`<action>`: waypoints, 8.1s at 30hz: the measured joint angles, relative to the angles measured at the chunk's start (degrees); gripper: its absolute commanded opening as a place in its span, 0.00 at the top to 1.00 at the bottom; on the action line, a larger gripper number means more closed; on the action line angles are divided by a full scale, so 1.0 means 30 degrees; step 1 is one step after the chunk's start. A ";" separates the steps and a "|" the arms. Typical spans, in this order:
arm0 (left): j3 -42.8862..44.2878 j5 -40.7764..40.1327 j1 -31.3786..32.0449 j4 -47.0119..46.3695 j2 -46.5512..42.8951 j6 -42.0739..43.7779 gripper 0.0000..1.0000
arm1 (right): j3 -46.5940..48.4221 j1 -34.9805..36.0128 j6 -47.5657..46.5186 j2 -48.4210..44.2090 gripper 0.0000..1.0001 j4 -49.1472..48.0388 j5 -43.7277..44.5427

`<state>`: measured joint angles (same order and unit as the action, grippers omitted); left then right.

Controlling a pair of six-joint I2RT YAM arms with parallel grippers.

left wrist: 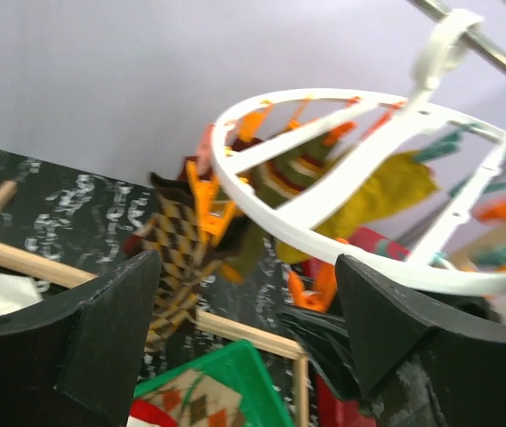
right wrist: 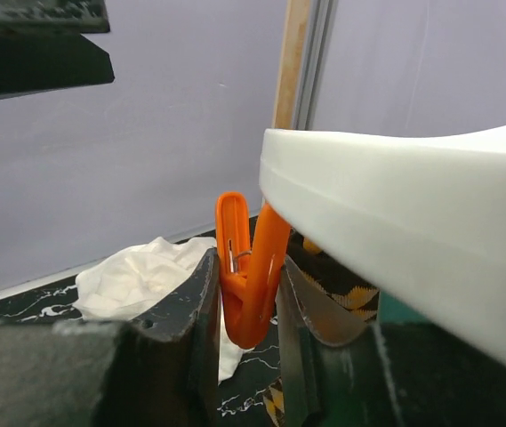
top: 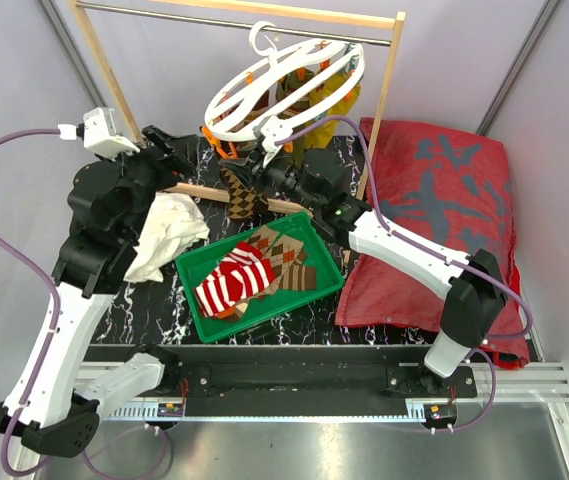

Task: Clip the socks to the hanger
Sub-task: Open the clamp at the hanger, then pick up the sock from the bin, then clamp the sock onto the hanger.

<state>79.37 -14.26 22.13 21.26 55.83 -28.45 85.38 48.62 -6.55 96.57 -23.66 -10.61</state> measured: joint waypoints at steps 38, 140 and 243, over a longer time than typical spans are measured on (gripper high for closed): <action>0.0823 0.4605 0.0306 0.0510 0.3577 -0.2346 0.85 | 0.0175 0.1020 -0.3621 0.0408 0.58 -0.0007 0.2681; 0.1545 0.3628 0.0386 0.0466 0.4510 -0.1195 0.93 | -0.2069 0.1217 -0.0816 -0.2404 1.00 1.6058 0.2382; 0.0612 0.5078 0.0044 -0.0933 0.4095 0.0321 0.43 | 0.1202 0.0488 -0.7839 -0.2936 0.37 0.8116 0.4743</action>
<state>81.21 0.97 22.26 18.46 68.12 -27.49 88.99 50.09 -30.06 87.77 0.69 3.62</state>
